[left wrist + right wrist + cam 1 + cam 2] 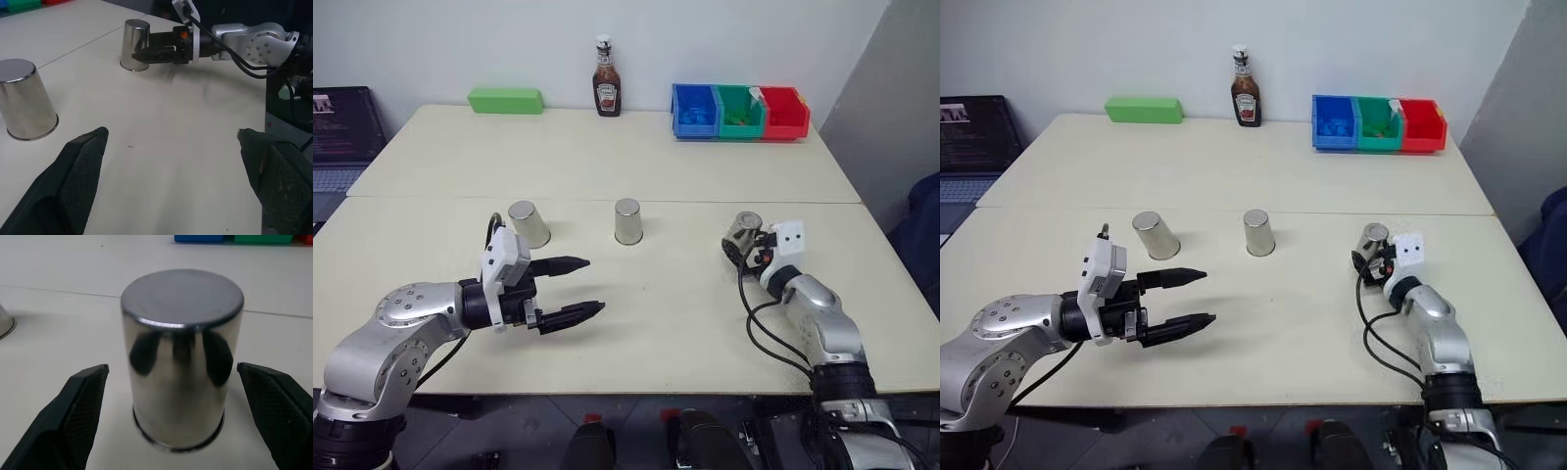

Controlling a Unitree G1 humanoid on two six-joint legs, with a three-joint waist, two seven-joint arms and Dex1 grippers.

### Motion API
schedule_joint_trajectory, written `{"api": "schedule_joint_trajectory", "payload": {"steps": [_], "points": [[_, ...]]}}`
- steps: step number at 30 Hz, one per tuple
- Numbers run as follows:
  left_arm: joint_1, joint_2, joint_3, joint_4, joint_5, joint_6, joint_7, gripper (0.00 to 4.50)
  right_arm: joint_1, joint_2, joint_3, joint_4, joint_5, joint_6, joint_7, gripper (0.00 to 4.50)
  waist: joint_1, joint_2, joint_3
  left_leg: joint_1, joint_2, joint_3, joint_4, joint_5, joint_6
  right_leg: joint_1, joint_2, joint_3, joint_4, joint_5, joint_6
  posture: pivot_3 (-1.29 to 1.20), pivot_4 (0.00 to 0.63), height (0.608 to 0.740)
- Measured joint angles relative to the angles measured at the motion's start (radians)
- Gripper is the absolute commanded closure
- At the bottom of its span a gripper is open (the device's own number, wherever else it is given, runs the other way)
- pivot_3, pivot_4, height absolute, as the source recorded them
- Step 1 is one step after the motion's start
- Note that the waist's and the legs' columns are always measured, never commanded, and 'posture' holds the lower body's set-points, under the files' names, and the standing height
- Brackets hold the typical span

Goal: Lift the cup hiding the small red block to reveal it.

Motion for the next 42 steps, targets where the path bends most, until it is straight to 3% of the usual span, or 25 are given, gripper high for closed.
{"api": "schedule_joint_trajectory", "payload": {"steps": [3, 10, 12, 21, 27, 30, 33, 36, 42], "points": [[0.016, 0.000, 0.000, 0.004, 0.014, -0.001, 0.002, 0.00, -0.026, 0.014, -0.001, 0.064, -0.003, -0.042, 0.007, 0.04, 0.000, 0.000, 0.000, 0.000, 0.000, 0.000, 0.000, 0.000, 0.000, 0.000, 0.000, 0.000, 0.000, 0.000, 0.000, 0.00, 0.150, 0.740], [0.052, 0.000, 0.002, 0.012, 0.025, -0.003, 0.004, 0.00, -0.029, 0.023, -0.001, 0.126, -0.005, -0.110, 0.027, 1.50, 0.000, 0.000, 0.000, 0.000, 0.000, 0.000, 0.000, 0.000, 0.000, 0.000, -0.001, 0.000, 0.000, 0.000, 0.000, 0.00, 0.150, 0.740], [0.051, 0.000, 0.003, 0.010, 0.025, -0.004, 0.012, 0.00, -0.032, 0.026, -0.001, 0.127, -0.005, -0.121, 0.027, 1.68, 0.000, 0.000, 0.000, 0.000, 0.000, 0.000, 0.000, 0.000, 0.000, 0.000, -0.001, 0.000, 0.001, 0.000, 0.000, 0.00, 0.150, 0.740], [0.054, -0.001, 0.002, 0.005, 0.025, -0.008, 0.020, 0.00, -0.029, 0.010, -0.002, 0.093, -0.022, -0.139, 0.011, 1.71, 0.000, 0.001, 0.001, 0.000, 0.000, 0.000, 0.000, 0.000, 0.000, 0.000, -0.001, 0.000, 0.000, 0.000, 0.000, 0.00, 0.150, 0.740], [0.068, -0.002, 0.006, -0.005, 0.023, -0.015, 0.024, 0.00, 0.055, -0.055, -0.025, -0.241, 0.012, 0.048, -0.011, 1.71, 0.002, 0.002, 0.001, -0.001, 0.000, -0.001, -0.001, 0.000, 0.000, -0.001, -0.002, -0.001, 0.000, 0.000, 0.000, 0.00, 0.150, 0.740], [0.093, -0.009, 0.006, -0.023, 0.017, -0.014, 0.038, 0.00, 0.166, -0.080, -0.043, -0.455, 0.062, 0.180, -0.022, 1.71, 0.004, 0.002, 0.001, -0.001, 0.000, -0.001, -0.001, 0.000, 0.000, 0.000, -0.002, -0.001, 0.000, 0.000, 0.000, 0.00, 0.150, 0.740], [0.093, -0.012, 0.005, -0.030, 0.016, -0.015, 0.041, 0.00, 0.248, -0.081, -0.047, -0.548, 0.076, 0.241, -0.035, 1.71, 0.004, 0.002, 0.001, -0.001, 0.000, -0.001, -0.001, 0.000, 0.000, 0.000, -0.002, -0.001, 0.000, -0.003, 0.004, 0.00, 0.150, 0.740], [0.096, -0.012, 0.005, -0.029, 0.016, -0.016, 0.040, 0.00, 0.340, -0.071, -0.055, -0.550, 0.072, 0.254, -0.053, 1.71, 0.003, 0.002, 0.001, 0.000, -0.001, 0.000, 0.000, 0.000, 0.000, 0.000, -0.002, -0.001, 0.000, -0.003, 0.005, 0.00, 0.150, 0.740], [0.067, -0.012, 0.001, -0.027, 0.016, -0.017, 0.032, 0.00, 0.339, -0.036, -0.057, -0.440, 0.041, 0.154, -0.064, 1.71, -0.002, 0.002, 0.001, 0.001, 0.000, 0.001, 0.001, 0.000, 0.000, 0.000, 0.000, 0.000, 0.001, -0.002, 0.006, 0.00, 0.150, 0.740]]}}
